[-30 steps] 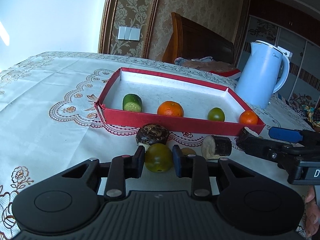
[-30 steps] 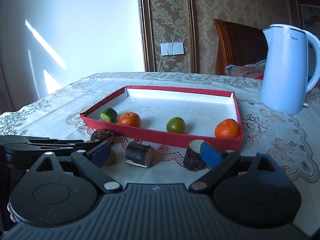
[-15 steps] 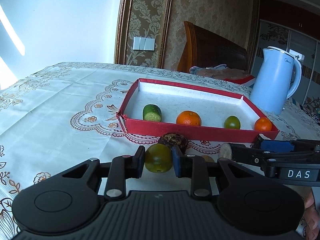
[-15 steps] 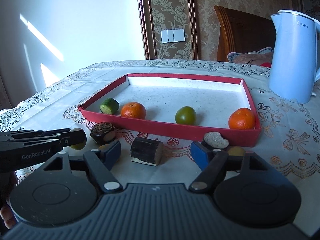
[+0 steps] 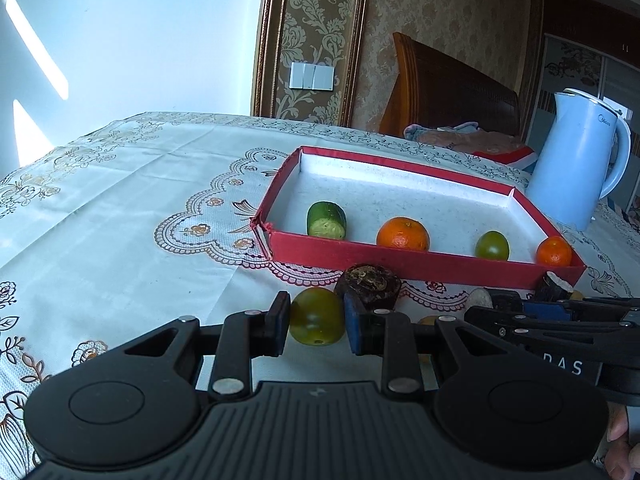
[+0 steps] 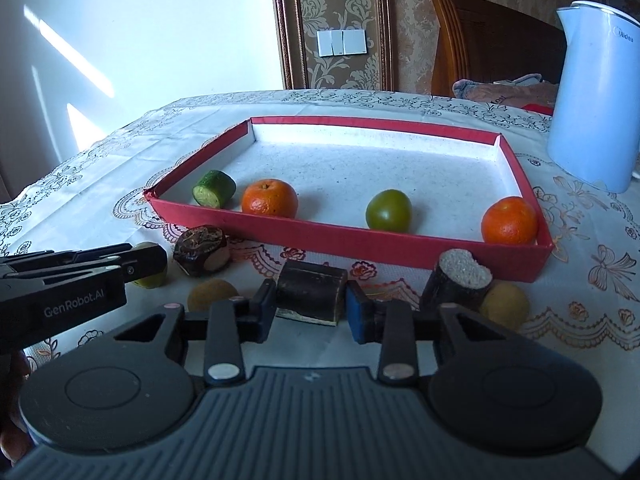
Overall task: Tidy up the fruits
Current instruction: 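Hold the green citrus in the left tool while the right tool grasps a dark cylindrical slice, then carry the green citrus over the tray while the right tool carries the dark slice there, then release the green citrus in the tray while the right tool drops the dark slice inside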
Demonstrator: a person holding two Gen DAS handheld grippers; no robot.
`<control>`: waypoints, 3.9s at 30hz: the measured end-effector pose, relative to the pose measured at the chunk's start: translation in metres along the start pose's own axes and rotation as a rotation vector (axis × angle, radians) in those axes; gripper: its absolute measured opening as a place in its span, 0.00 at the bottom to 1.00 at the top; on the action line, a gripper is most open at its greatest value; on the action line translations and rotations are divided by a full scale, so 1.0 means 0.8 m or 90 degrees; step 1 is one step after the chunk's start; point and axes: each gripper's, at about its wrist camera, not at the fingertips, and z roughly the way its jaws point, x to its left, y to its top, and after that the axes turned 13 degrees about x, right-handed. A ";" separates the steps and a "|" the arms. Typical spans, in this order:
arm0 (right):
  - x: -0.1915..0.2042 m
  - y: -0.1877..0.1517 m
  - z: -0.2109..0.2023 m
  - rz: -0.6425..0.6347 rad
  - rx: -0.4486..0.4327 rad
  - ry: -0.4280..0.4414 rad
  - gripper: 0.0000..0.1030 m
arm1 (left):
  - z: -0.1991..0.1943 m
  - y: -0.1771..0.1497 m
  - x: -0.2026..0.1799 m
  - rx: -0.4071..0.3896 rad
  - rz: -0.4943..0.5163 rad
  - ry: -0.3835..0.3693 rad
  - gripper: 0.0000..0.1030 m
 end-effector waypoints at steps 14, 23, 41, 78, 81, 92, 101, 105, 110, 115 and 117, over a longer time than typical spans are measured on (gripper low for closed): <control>-0.007 -0.010 -0.015 0.028 -0.029 0.017 0.33 | 0.000 0.000 -0.002 -0.004 0.003 0.010 0.27; -0.009 -0.027 -0.029 0.028 -0.046 0.022 0.33 | -0.002 -0.001 -0.004 -0.012 0.009 0.023 0.27; -0.019 -0.041 -0.042 0.033 -0.068 0.039 0.33 | -0.004 0.013 -0.026 -0.033 0.038 0.058 0.27; -0.034 0.019 -0.067 -0.009 -0.146 0.009 0.33 | 0.025 0.074 -0.049 -0.074 0.044 0.028 0.27; -0.049 0.034 -0.057 -0.005 -0.138 -0.014 0.33 | 0.029 0.078 -0.064 -0.074 0.059 0.024 0.27; -0.083 0.041 -0.021 0.010 -0.095 -0.056 0.33 | 0.059 0.092 -0.108 -0.043 0.096 -0.003 0.27; -0.086 0.041 -0.007 0.006 -0.078 -0.040 0.33 | 0.088 0.092 -0.127 -0.014 0.114 0.004 0.27; -0.090 0.039 0.000 0.017 -0.065 -0.039 0.33 | 0.091 0.091 -0.127 -0.006 0.119 -0.004 0.28; -0.092 0.037 0.004 0.022 -0.061 -0.050 0.33 | 0.094 0.088 -0.134 -0.008 0.140 0.004 0.28; -0.092 0.036 0.006 0.023 -0.063 -0.058 0.35 | 0.095 0.089 -0.134 -0.009 0.136 0.009 0.29; -0.092 0.036 0.006 0.024 -0.063 -0.058 0.35 | 0.095 0.088 -0.134 -0.010 0.137 0.010 0.29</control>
